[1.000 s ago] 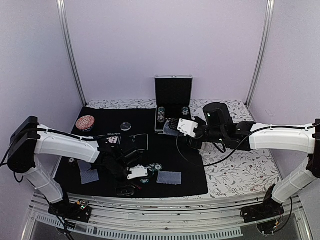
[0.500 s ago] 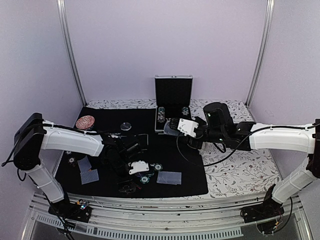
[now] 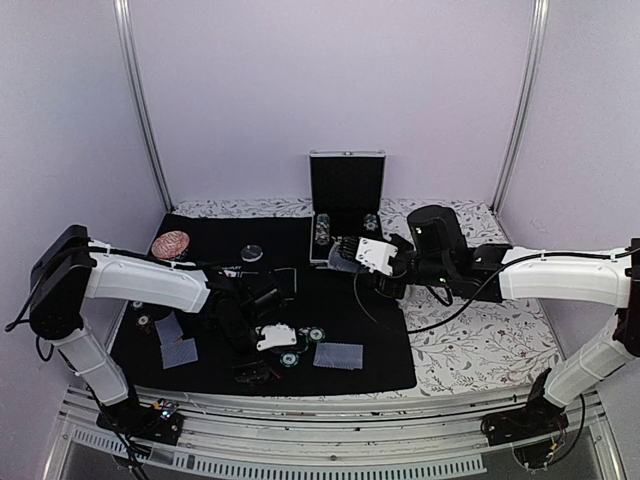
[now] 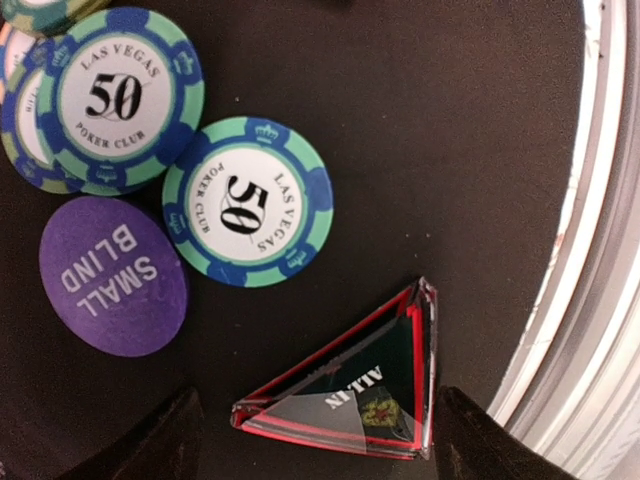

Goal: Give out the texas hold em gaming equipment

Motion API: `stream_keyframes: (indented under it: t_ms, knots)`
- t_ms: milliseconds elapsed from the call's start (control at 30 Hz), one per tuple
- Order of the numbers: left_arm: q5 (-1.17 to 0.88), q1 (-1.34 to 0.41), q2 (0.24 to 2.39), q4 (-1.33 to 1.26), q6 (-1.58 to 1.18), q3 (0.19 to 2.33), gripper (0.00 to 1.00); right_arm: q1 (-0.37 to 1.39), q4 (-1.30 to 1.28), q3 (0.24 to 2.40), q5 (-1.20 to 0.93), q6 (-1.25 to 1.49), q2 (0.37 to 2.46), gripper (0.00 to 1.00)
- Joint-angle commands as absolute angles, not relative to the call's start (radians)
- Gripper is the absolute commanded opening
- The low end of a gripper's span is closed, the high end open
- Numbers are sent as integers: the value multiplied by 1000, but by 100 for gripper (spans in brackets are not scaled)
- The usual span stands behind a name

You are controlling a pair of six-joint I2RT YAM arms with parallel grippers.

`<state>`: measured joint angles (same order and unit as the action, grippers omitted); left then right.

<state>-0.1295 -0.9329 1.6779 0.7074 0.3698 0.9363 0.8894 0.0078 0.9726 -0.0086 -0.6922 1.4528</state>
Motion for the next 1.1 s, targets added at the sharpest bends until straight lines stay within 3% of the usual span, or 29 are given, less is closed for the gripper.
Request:
stream_keyframes:
  t_ms: [0,133,400,1067]
  knots:
    - [-140,-934,1685,764,378,944,79,885,32,971,-4,-680,1427,42]
    - [-144,-938,1678,756,391,938,68,885,31,970,-3,-678,1423,42]
    - [-124,-952,1678,728,407,947,83,885,20,972,0,-681,1418,42]
    - [-123,-962,1675,658,442,917,78,884,8,976,9,-687,1414,42]
